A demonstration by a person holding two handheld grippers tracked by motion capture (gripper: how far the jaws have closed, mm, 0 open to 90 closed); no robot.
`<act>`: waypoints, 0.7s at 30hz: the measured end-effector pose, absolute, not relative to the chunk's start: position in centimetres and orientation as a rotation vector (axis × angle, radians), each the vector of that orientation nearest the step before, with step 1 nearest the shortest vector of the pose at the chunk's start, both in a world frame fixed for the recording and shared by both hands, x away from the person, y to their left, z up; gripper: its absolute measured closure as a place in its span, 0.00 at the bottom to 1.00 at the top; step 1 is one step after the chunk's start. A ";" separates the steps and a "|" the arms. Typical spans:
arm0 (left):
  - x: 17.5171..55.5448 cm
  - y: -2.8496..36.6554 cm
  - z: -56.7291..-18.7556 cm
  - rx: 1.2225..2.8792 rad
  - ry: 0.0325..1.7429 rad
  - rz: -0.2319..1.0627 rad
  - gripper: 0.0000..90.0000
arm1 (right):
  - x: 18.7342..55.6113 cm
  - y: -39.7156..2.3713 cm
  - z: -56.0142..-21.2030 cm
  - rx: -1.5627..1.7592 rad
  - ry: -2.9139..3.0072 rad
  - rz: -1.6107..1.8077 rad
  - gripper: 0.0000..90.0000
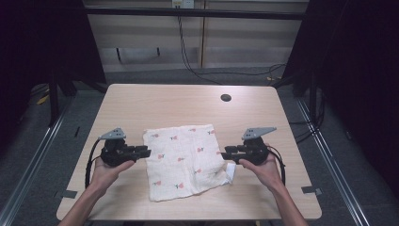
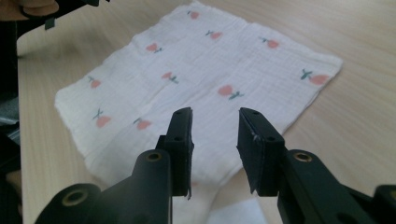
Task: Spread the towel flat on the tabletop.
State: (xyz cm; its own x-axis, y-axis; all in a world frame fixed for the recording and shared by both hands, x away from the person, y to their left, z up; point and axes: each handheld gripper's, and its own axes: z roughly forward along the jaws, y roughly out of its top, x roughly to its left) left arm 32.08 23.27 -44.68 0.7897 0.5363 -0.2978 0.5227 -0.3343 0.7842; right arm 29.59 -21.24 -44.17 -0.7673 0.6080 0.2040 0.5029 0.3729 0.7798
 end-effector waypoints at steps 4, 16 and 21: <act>30.3 23.3 -44.9 1.987 0.763 -0.031 0.81 | 27.5 -21.4 -45.0 1.032 2.532 1.361 0.77; 28.2 21.8 -47.8 2.071 0.716 -0.065 0.81 | 27.5 -20.0 -48.3 1.005 2.636 1.224 0.72; 28.5 20.8 -48.5 2.119 0.674 -0.113 0.81 | 27.6 -19.5 -49.3 0.975 2.670 1.162 0.67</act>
